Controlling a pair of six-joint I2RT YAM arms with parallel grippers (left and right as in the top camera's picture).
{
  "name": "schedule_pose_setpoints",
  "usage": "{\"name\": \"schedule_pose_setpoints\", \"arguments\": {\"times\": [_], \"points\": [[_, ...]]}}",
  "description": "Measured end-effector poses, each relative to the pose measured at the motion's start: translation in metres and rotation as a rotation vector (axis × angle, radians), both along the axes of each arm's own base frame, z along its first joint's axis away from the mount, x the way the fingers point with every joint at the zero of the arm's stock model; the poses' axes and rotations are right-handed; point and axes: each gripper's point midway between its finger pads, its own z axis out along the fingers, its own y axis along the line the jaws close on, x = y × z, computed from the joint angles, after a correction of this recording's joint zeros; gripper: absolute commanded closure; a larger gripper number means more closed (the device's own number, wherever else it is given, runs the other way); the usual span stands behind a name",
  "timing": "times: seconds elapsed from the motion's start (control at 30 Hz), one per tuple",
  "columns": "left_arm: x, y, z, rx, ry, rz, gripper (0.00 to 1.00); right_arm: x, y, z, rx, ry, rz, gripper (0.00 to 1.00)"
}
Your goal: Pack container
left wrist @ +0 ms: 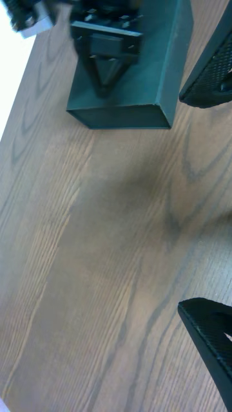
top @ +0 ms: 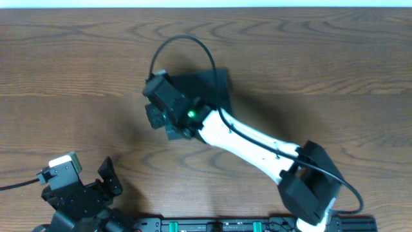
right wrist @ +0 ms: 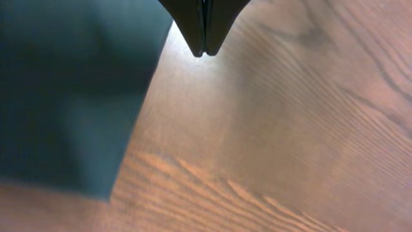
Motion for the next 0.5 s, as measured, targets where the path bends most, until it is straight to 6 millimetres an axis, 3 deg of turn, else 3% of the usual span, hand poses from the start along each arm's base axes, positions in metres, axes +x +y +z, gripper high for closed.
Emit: {"name": "schedule_pose_setpoints", "arguments": {"times": [0.27, 0.5], "points": [[0.000, 0.000, 0.000, 0.000, 0.000, 0.000, 0.05, 0.021, 0.017, 0.013, -0.070, -0.038, 0.079, 0.99], [0.000, 0.000, 0.000, 0.000, 0.000, 0.000, 0.05, 0.026, 0.016, -0.021, -0.143, -0.021, 0.085, 0.98]]}}
